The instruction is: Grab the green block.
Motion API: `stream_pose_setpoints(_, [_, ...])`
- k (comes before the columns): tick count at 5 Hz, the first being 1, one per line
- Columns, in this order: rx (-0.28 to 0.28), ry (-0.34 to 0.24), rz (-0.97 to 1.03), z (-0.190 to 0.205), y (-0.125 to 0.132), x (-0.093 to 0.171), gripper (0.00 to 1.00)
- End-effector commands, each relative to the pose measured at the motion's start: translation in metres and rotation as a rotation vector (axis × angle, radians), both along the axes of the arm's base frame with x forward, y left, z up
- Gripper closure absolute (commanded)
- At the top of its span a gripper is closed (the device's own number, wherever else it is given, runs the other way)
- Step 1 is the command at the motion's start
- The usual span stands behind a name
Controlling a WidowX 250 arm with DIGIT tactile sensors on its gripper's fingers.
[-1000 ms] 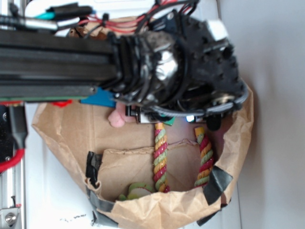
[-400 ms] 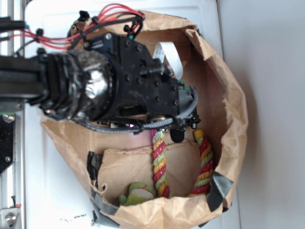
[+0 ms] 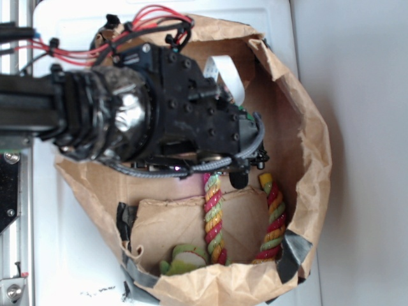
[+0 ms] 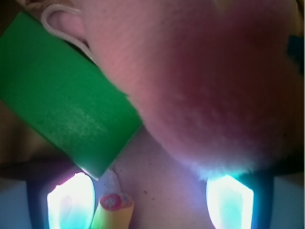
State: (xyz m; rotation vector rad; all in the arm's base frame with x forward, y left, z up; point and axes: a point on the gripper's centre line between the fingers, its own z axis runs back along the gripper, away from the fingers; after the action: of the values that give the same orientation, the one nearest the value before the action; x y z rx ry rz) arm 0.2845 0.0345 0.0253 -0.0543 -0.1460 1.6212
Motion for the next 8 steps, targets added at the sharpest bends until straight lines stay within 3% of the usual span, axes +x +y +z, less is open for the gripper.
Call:
stream_pose_setpoints(1, [0.053,-0.09,-0.046,0.011,0.012,-0.005,0.0])
stream_pose_setpoints(2, [0.062,-0.085,-0.14,0.017,0.017,-0.005,0.0])
stream_pose_setpoints(3, [0.013,-0.105,-0.154,0.047,0.042,0.014,0.0])
stream_pose_setpoints(5, [-0.083,-0.12,-0.157,0.089,0.048,0.029,0.0])
stream_pose_setpoints(7, [-0.052,-0.105,-0.337,0.093,0.063,0.035,0.0])
stream_pose_setpoints(8, [-0.003,-0.115,-0.389,0.083,0.068,0.043,0.0])
